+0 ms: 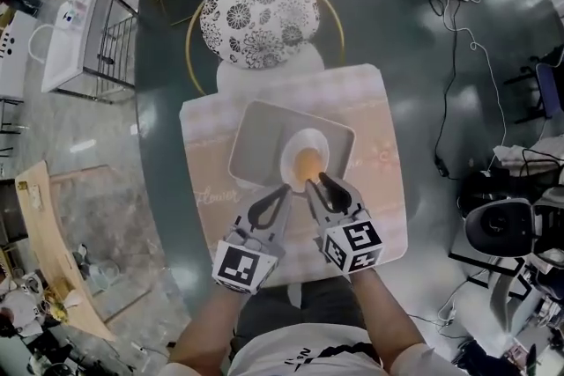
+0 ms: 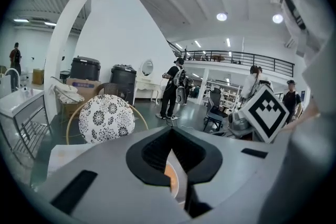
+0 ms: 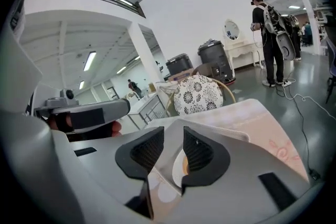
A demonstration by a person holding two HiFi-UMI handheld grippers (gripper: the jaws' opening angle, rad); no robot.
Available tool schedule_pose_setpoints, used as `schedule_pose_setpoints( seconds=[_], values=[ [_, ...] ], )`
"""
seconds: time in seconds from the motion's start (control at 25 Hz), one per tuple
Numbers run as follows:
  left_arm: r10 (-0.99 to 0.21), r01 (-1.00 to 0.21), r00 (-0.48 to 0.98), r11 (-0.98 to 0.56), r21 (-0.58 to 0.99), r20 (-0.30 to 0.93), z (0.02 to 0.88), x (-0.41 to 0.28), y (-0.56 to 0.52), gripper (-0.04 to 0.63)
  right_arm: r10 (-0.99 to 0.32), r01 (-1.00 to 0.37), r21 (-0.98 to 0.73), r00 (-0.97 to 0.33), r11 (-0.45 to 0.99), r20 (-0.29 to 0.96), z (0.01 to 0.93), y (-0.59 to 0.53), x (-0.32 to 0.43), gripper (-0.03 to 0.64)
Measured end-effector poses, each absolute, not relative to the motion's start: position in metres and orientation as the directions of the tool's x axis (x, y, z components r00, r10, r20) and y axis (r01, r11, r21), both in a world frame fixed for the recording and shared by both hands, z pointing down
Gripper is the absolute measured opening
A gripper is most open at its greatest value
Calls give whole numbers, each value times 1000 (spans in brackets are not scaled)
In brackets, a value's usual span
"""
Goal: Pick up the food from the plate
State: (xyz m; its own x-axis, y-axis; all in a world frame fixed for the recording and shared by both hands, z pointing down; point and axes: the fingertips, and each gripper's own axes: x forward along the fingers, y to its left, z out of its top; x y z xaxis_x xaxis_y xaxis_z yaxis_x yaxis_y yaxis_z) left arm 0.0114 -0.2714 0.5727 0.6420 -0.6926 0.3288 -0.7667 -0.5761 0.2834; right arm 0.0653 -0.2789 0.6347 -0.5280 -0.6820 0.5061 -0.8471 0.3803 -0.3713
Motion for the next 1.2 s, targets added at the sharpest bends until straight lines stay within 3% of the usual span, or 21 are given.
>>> schedule_pose_setpoints(
  seconds=[0.36, 0.6, 1.2],
  values=[
    [-696, -776, 631, -556, 299, 342, 614, 9, -291, 6, -631, -880, -351, -474, 320, 614, 709, -294, 69, 219],
    [-696, -784, 620, -536, 313, 362, 627, 5, -288, 6, -598, -890, -348, -455, 294, 660, 740, -295, 66, 269],
    [-718, -817, 577, -492, 303, 389, 636, -9, -283, 6, -497, -895, -311, -439, 320, 749, 775, -305, 57, 298]
  ],
)
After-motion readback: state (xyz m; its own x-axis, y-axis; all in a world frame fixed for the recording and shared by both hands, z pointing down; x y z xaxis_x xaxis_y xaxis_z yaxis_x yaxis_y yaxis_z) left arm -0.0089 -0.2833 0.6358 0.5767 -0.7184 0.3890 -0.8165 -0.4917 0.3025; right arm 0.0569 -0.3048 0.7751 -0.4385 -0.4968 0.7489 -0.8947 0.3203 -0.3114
